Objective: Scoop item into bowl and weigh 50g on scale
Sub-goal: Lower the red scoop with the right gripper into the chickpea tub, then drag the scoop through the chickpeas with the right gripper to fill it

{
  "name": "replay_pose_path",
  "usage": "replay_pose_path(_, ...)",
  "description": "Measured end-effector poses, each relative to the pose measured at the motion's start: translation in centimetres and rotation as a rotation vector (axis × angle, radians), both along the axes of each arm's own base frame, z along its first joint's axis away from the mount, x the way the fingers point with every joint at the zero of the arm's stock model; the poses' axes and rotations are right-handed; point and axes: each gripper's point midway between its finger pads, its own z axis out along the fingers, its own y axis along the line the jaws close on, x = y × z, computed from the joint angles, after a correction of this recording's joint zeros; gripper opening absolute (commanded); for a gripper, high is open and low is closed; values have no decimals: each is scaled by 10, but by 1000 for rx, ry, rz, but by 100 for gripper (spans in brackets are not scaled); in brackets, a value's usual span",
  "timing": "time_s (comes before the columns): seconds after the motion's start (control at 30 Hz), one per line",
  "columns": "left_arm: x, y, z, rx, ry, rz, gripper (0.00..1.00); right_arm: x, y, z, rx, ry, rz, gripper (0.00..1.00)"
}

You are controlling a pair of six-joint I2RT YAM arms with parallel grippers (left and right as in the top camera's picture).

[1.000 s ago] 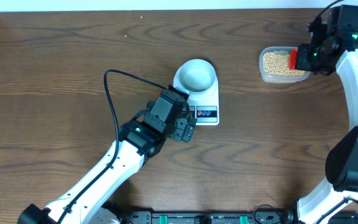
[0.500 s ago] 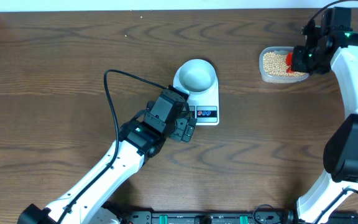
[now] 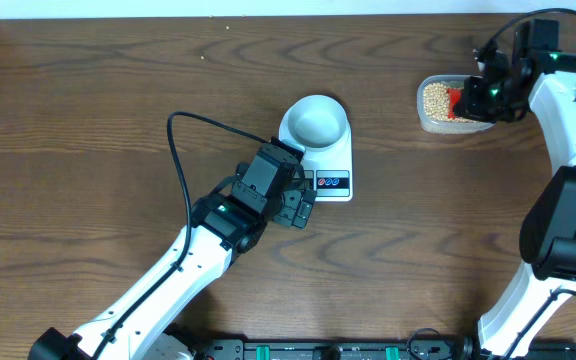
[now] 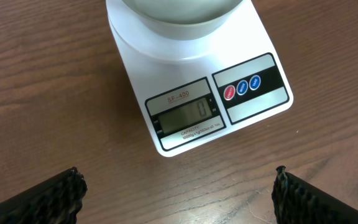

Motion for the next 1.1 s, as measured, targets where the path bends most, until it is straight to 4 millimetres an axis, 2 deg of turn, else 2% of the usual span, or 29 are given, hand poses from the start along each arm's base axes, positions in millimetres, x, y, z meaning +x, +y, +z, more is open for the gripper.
replay_pose_path(0.37, 0, 0, 0, 0, 0, 0, 98, -3, -25, -5, 235, 15, -76, 1)
replay_pose_path(0.63, 0, 0, 0, 0, 0, 0, 98, -6, -17, -16, 358, 53, -77, 1)
replay_pose_path(0.9, 0, 0, 0, 0, 0, 0, 98, -5, -11, -12, 410, 40, -60, 1)
replay_pose_path(1.1, 0, 0, 0, 0, 0, 0, 98, -6, -25, -11, 464, 26, -83, 1)
